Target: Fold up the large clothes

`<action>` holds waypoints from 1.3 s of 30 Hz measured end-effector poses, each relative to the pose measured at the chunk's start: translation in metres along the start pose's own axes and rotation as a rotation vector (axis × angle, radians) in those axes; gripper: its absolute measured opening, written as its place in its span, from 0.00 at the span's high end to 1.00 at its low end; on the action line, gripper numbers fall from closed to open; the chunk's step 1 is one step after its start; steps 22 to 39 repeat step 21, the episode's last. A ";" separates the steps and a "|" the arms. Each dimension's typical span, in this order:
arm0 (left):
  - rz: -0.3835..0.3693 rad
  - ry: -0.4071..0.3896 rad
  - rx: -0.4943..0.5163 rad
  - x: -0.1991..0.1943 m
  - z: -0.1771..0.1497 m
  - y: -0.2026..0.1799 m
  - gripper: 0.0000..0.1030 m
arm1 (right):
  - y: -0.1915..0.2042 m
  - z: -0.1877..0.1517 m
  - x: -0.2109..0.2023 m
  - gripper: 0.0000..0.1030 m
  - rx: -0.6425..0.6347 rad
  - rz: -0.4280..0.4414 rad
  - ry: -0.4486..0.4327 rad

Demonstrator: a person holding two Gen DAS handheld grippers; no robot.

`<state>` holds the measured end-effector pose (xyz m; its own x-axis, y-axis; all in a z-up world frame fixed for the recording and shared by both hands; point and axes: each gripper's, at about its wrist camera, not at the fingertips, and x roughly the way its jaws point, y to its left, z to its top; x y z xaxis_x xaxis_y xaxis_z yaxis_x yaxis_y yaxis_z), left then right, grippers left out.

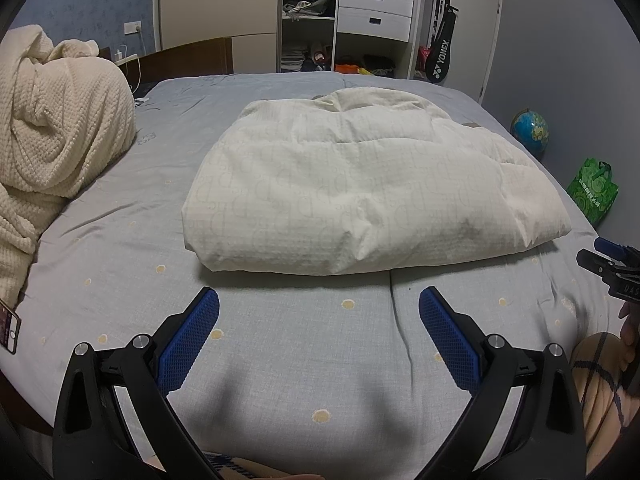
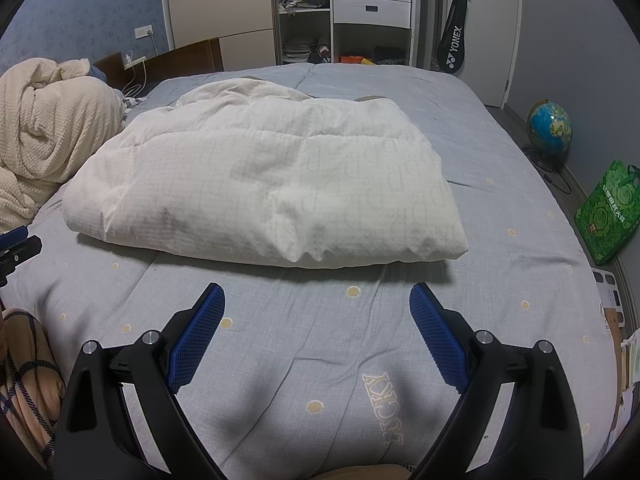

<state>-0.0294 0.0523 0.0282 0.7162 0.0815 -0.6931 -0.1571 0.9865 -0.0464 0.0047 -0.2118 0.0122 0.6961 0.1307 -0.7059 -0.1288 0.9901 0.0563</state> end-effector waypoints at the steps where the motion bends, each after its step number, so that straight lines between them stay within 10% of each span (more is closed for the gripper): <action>1: 0.000 0.000 -0.001 0.000 0.000 0.000 0.06 | 0.000 0.000 0.000 0.14 0.001 0.000 0.000; 39: -0.002 0.001 -0.010 0.000 -0.001 0.000 0.06 | -0.002 -0.001 0.003 0.14 0.002 -0.001 0.004</action>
